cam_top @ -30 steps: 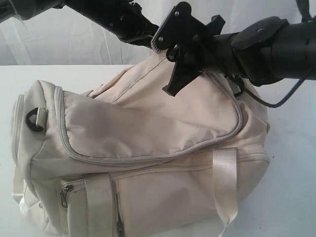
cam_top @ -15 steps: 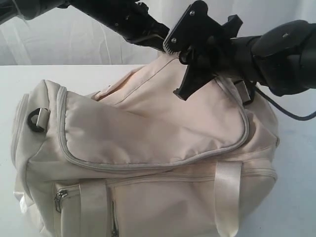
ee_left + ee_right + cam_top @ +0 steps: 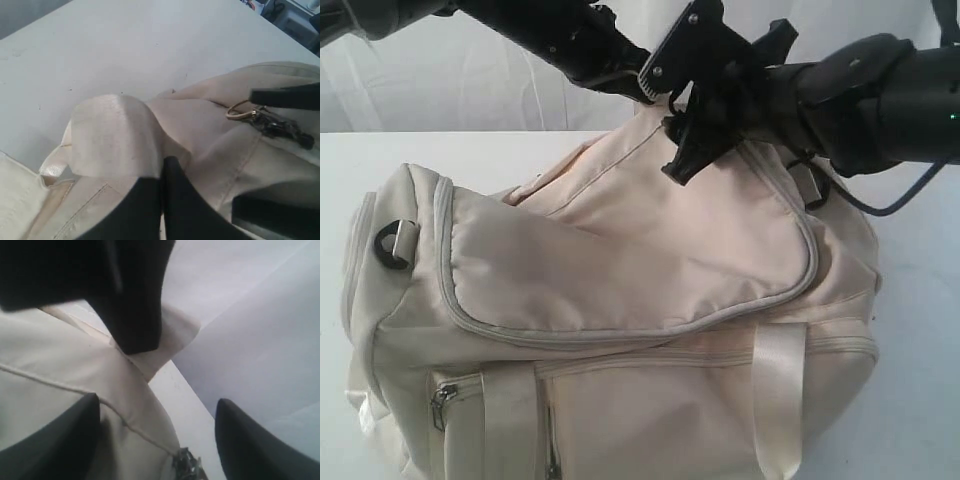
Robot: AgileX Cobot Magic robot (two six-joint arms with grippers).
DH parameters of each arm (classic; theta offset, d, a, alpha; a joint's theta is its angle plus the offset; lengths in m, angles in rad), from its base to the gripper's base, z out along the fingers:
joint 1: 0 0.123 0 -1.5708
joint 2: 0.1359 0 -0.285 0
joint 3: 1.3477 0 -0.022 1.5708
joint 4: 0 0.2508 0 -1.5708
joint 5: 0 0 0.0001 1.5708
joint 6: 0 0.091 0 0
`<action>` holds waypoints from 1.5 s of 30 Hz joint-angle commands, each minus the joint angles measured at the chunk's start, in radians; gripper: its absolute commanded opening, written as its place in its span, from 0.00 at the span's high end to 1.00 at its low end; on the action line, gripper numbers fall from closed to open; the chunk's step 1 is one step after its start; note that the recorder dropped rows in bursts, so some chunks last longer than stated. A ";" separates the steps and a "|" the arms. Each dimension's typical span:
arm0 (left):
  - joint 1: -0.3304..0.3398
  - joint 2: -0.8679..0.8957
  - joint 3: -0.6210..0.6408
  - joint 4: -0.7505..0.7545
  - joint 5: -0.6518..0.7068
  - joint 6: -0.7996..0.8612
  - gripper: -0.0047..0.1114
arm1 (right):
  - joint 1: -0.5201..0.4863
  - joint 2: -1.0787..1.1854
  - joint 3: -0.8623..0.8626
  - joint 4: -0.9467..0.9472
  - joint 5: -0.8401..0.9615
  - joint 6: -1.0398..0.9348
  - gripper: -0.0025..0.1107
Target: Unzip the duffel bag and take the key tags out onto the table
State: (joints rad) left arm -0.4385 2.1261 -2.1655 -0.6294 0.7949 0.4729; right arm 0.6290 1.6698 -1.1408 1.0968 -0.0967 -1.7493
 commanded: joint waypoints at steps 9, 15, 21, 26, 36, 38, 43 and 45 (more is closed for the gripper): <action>0.008 -0.042 -0.012 -0.014 -0.019 -0.038 0.96 | -0.002 -0.029 -0.009 0.088 -0.007 0.174 0.97; 0.008 -0.042 -0.012 0.093 -0.044 -0.123 0.96 | -0.002 -0.107 -0.009 0.124 -0.033 0.191 0.98; 0.008 -0.042 -0.012 0.093 -0.054 -0.129 0.96 | -0.002 -0.173 0.040 0.144 -0.033 0.191 0.98; 0.008 -0.042 -0.012 0.093 -0.054 -0.129 0.96 | -0.002 -0.190 0.081 0.149 -0.033 0.203 0.98; 0.008 -0.042 -0.012 0.040 -0.003 -0.038 0.96 | -0.069 -0.065 -0.076 0.163 -0.005 0.528 0.45; 0.008 -0.042 -0.012 -0.006 0.020 0.025 0.96 | -0.085 -0.008 -0.100 0.166 0.027 0.556 0.46; 0.008 -0.042 -0.012 -0.010 0.027 0.048 0.96 | -0.093 0.042 -0.118 0.171 0.077 0.753 0.43; 0.008 -0.042 -0.012 -0.012 0.027 0.048 0.96 | -0.093 0.051 -0.132 0.171 0.124 0.784 0.43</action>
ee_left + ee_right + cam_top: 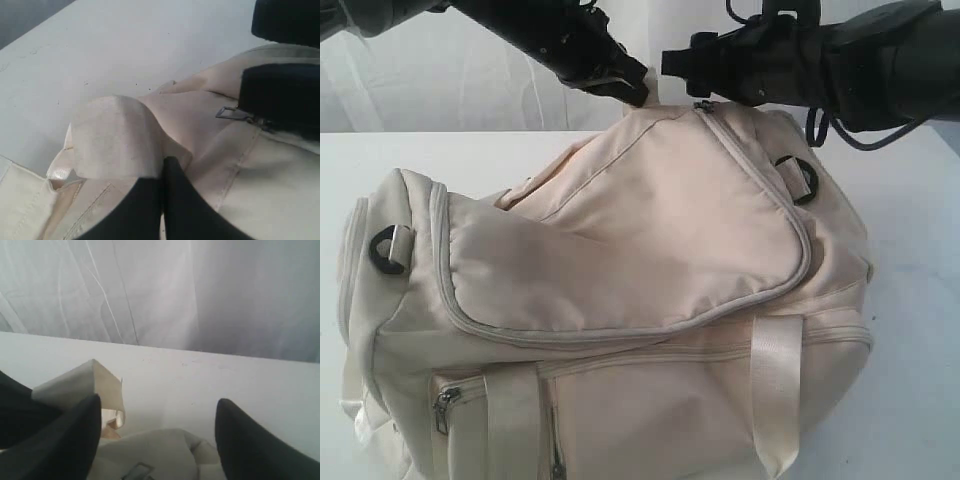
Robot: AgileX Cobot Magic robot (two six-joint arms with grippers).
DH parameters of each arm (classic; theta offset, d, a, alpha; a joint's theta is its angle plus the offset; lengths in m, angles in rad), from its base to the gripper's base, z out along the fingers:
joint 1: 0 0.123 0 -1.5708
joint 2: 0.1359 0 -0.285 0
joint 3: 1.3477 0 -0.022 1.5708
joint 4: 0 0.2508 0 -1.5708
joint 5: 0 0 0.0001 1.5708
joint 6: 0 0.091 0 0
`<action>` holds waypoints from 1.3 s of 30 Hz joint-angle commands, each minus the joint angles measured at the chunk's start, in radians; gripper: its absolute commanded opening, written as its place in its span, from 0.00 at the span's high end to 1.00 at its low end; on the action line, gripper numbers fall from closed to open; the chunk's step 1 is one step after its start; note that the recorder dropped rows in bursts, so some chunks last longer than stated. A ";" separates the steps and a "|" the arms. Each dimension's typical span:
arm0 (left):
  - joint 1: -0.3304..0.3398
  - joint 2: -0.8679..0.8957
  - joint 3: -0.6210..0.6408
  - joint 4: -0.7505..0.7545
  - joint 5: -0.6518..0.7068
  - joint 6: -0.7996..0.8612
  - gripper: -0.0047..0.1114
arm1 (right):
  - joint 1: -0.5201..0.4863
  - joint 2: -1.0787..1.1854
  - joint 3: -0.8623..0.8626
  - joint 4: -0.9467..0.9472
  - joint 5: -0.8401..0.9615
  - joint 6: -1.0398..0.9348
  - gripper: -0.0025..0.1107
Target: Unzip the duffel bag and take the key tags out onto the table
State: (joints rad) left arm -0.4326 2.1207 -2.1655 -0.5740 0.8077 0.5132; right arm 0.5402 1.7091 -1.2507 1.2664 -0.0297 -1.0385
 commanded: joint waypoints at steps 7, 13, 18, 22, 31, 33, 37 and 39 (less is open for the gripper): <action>0.002 -0.037 -0.012 -0.067 0.021 0.008 0.96 | -0.004 0.028 -0.036 -0.003 0.113 0.152 0.43; 0.002 -0.037 -0.012 -0.067 0.023 0.010 0.96 | -0.004 0.026 -0.036 -0.003 0.115 0.152 0.62; 0.002 -0.037 -0.012 -0.065 0.022 0.010 0.96 | -0.004 -0.002 -0.036 -0.014 0.112 0.143 0.81; 0.002 -0.037 -0.012 -0.063 0.022 0.010 0.96 | -0.027 -0.024 -0.036 -0.045 0.105 0.143 0.77; 0.002 -0.037 -0.012 -0.063 0.021 0.012 0.96 | -0.116 0.018 -0.036 -0.058 0.344 0.224 0.30; 0.002 -0.037 -0.012 -0.063 0.019 0.012 0.96 | -0.122 0.033 -0.036 -0.074 0.374 0.259 0.32; 0.002 -0.037 -0.012 -0.063 0.019 0.012 0.96 | -0.122 0.052 -0.036 -0.090 0.396 0.299 0.38; 0.002 -0.037 -0.012 -0.063 0.017 0.012 0.96 | -0.122 0.052 -0.039 -0.085 0.409 0.301 0.42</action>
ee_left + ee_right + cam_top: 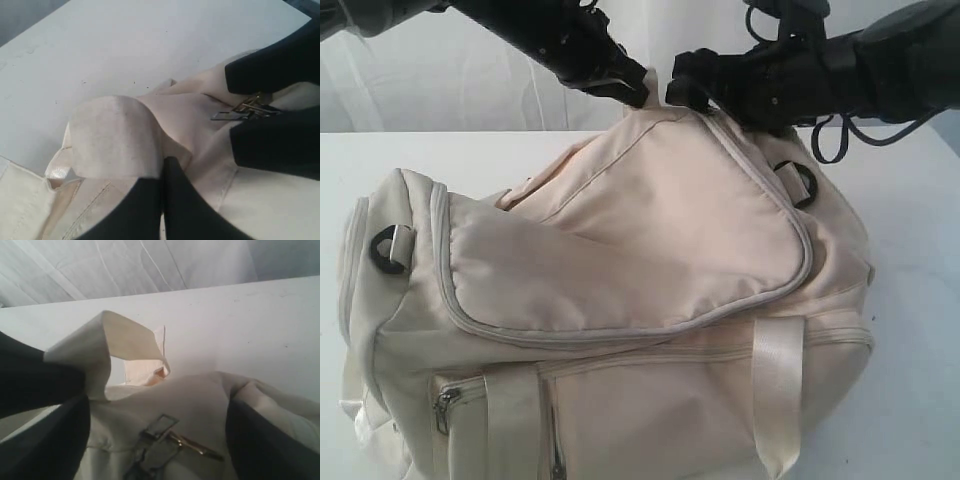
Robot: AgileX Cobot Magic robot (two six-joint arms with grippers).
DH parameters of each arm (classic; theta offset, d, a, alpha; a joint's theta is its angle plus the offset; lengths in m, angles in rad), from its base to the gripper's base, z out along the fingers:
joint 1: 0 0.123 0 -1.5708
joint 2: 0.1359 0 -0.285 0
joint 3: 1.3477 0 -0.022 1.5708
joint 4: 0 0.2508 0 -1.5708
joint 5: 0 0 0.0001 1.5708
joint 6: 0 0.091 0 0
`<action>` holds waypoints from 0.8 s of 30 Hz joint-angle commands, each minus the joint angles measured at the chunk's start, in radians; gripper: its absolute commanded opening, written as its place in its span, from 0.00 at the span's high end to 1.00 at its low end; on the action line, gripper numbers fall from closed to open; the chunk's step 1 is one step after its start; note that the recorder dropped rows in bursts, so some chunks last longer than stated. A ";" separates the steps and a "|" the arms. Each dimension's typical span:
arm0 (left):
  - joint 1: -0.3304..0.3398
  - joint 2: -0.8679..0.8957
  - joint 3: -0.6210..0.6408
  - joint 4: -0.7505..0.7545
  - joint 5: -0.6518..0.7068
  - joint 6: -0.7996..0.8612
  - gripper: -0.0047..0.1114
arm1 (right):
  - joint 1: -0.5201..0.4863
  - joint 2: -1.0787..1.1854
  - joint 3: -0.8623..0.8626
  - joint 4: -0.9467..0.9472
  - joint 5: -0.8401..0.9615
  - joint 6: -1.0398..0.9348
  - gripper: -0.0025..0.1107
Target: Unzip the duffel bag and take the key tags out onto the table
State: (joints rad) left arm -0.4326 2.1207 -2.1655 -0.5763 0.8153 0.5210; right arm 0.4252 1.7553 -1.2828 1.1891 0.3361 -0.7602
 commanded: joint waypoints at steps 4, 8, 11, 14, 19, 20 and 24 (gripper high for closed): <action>0.002 -0.037 -0.012 -0.061 0.007 0.004 0.96 | -0.007 0.000 -0.025 -0.002 0.067 0.024 0.54; 0.002 -0.037 -0.012 -0.061 0.006 0.004 0.96 | -0.007 -0.006 -0.032 0.008 0.072 0.024 0.67; 0.002 -0.037 -0.012 -0.061 0.006 0.004 0.96 | -0.007 -0.008 -0.032 0.011 0.050 0.024 0.74; 0.002 -0.037 -0.012 -0.061 0.006 0.004 0.96 | -0.007 -0.008 -0.032 0.011 0.010 0.024 0.77; 0.002 -0.037 -0.012 -0.061 0.006 0.004 0.96 | -0.007 -0.008 -0.032 0.011 -0.065 0.010 0.77; 0.002 -0.037 -0.012 -0.061 0.004 0.004 0.96 | -0.007 -0.008 -0.032 0.011 -0.074 -0.008 0.78; 0.002 -0.037 -0.012 -0.061 -0.002 0.004 0.96 | -0.007 -0.013 -0.032 0.009 -0.042 -0.152 0.84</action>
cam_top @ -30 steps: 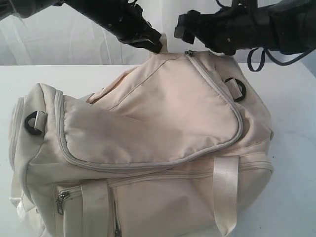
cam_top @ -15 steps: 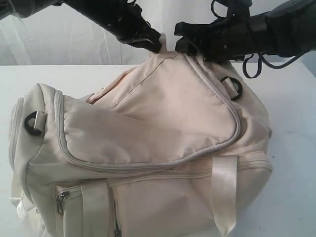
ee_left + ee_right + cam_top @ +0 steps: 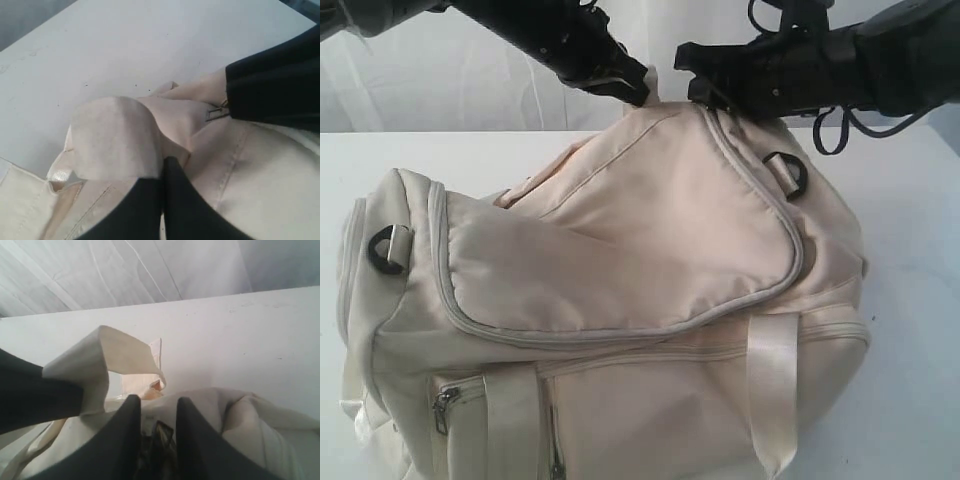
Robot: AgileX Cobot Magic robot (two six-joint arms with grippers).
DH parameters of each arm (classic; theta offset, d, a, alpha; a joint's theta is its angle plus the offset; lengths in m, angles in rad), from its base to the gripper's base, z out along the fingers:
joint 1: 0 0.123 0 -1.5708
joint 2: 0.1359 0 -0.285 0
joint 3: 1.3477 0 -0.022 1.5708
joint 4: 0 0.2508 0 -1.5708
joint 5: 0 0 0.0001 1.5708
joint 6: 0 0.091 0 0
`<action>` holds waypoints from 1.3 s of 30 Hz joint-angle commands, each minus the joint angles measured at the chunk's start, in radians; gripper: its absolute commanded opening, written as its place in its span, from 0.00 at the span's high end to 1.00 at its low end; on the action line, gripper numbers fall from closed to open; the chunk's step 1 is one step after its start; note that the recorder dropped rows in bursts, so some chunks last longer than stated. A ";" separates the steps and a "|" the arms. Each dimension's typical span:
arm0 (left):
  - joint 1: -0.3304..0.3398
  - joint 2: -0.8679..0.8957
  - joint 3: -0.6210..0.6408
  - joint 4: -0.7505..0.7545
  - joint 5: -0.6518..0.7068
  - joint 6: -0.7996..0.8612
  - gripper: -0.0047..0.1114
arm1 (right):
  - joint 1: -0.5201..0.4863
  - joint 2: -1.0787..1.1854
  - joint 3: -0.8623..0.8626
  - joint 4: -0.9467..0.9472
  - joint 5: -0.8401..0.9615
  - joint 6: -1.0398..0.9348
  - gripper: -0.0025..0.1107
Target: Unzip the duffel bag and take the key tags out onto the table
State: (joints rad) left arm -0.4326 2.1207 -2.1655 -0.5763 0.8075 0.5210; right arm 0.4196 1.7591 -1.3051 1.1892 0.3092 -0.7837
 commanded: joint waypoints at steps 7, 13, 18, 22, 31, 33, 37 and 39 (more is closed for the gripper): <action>0.002 -0.037 -0.012 -0.058 0.006 0.004 0.96 | -0.001 -0.076 -0.009 0.007 0.093 -0.296 0.98; 0.002 -0.037 -0.012 -0.058 0.002 0.004 0.96 | -0.001 -0.135 -0.009 -0.009 0.167 -0.341 0.98; 0.002 -0.037 -0.012 -0.058 0.002 -0.001 0.96 | -0.001 -0.152 -0.009 -0.052 0.220 -0.338 0.98; 0.002 -0.037 -0.012 -0.056 0.000 -0.001 0.96 | -0.001 -0.154 -0.008 -0.145 0.245 -0.269 0.98; 0.002 -0.034 -0.012 0.053 -0.036 -0.095 0.96 | -0.001 -0.154 -0.008 -0.286 0.298 -0.128 0.98; 0.002 -0.033 -0.012 0.059 -0.036 -0.099 0.96 | -0.001 -0.154 -0.008 -0.290 0.318 -0.128 0.98; 0.002 -0.007 -0.012 0.068 -0.038 -0.105 0.96 | -0.001 -0.158 -0.008 -0.320 0.322 -0.091 0.98; 0.002 0.008 -0.012 0.072 -0.033 -0.105 0.96 | -0.001 -0.172 -0.008 -0.332 0.316 -0.091 0.98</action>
State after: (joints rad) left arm -0.4418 2.1203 -2.1655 -0.5281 0.8186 0.4246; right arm 0.4196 1.6213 -1.3051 0.8728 0.5625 -0.8906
